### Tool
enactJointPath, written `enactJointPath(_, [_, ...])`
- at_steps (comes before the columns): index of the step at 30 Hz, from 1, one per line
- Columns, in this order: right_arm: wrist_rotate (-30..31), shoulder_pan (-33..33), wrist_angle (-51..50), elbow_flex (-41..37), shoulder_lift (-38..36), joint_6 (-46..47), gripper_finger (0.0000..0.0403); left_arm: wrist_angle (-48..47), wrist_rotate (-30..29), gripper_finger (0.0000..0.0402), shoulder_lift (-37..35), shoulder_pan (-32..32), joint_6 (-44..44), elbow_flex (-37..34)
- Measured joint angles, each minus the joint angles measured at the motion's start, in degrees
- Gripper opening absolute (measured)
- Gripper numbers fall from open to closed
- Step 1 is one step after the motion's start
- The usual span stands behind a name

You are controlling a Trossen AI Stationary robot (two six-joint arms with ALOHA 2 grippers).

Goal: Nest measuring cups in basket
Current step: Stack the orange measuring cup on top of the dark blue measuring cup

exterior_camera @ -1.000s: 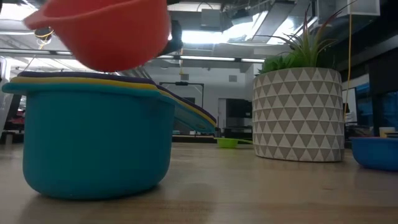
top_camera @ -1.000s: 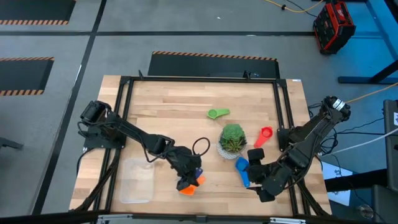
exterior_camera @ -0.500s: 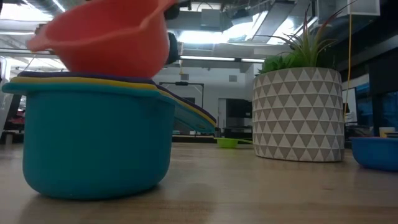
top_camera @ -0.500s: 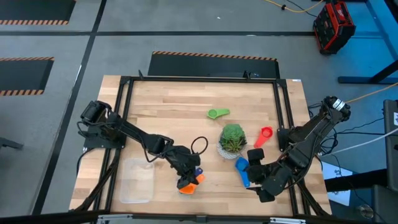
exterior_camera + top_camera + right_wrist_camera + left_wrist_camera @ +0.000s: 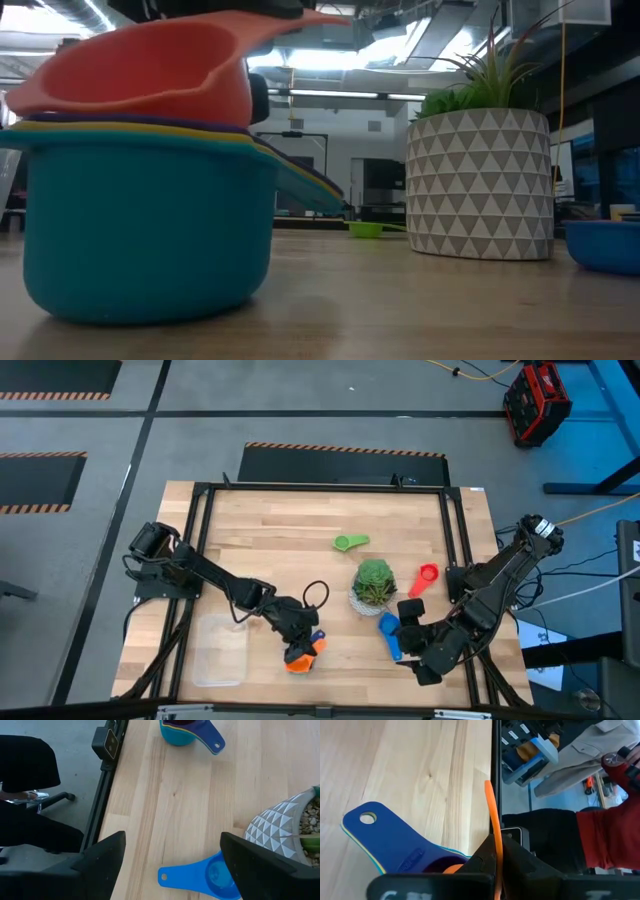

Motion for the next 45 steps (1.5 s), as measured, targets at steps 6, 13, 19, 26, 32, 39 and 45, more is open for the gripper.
enactJointPath(6, [0.0, 0.0, 0.0, 0.0, 0.0, 0.0, 0.0328, 0.0, 0.0, 0.0009, 0.0, 0.0, 0.0, 0.0])
enactJointPath(13, [0.0, 0.0, 0.0, 0.0, 0.0, 0.0, 0.0328, -0.2, -0.2, 0.0059, 0.0, 0.0, 0.0, 0.0])
enactJointPath(19, [0.0, 0.0, 0.0, 0.0, 0.0, 0.0, 0.0328, -0.6, -2.8, 0.0105, 0.0, 0.0, 0.3, 0.0])
enactJointPath(26, [-0.1, 0.0, 0.0, 0.0, 0.0, 0.0, 0.0328, -1.9, -4.7, 0.0136, 0.0, 0.0, 0.5, 0.0])
enactJointPath(32, [-0.1, 0.0, 0.0, 0.0, 0.0, 0.0, 0.0328, -3.8, -7.6, 0.0145, 0.0, 0.0, 3.3, 0.0])
enactJointPath(39, [-0.1, 0.0, 0.0, 0.0, 0.0, 0.0, 0.0328, -4.2, -10.5, 0.0145, 0.0, 0.0, 6.2, 0.0])
enactJointPath(45, [-0.1, 0.0, 0.6, 0.0, 0.0, 0.0, 0.0328, -4.2, -11.6, 0.0142, 0.0, 0.0, 6.5, 0.0])
